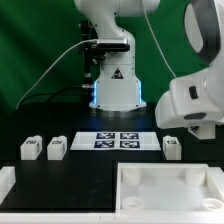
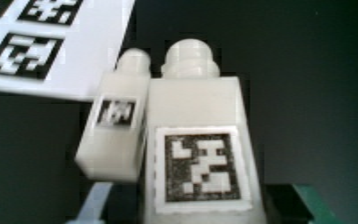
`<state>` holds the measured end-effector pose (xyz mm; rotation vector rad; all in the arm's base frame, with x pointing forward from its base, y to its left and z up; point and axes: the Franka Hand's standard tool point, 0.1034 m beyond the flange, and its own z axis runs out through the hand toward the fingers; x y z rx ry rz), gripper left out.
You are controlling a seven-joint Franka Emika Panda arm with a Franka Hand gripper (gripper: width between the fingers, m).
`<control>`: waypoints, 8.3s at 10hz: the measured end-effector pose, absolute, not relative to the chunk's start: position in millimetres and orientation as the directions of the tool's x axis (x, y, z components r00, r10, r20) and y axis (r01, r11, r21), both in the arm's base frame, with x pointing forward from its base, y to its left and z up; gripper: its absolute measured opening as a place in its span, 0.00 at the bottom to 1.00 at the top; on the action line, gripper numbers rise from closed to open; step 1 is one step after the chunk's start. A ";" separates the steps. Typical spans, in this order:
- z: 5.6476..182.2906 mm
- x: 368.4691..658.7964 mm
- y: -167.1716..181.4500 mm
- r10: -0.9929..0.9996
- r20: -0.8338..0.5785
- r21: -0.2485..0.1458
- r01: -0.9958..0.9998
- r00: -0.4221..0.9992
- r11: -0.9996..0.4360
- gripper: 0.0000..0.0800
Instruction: Assemble one leg
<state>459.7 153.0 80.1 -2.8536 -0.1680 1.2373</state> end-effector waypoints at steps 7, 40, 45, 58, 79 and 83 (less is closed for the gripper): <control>133.0 536.2 127.0 0.063 -0.071 -0.084 0.057 0.996 -0.995 0.37; 81.1 621.7 115.7 0.011 0.571 -0.062 0.057 0.821 -0.996 0.64; 81.0 621.7 115.7 0.012 0.571 -0.062 0.057 0.821 -0.996 0.81; 83.1 621.5 112.5 0.036 -0.057 -0.120 0.028 0.998 -0.992 0.81; 73.3 632.2 116.6 -0.971 -0.236 -0.073 -0.996 -0.024 0.043 0.37; 71.8 630.1 116.3 -0.934 -0.186 -0.122 -0.951 0.304 -0.285 0.65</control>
Offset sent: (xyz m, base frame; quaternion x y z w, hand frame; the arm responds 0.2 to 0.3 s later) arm 0.0500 -0.0284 0.0335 0.0208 0.2707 0.0027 0.9624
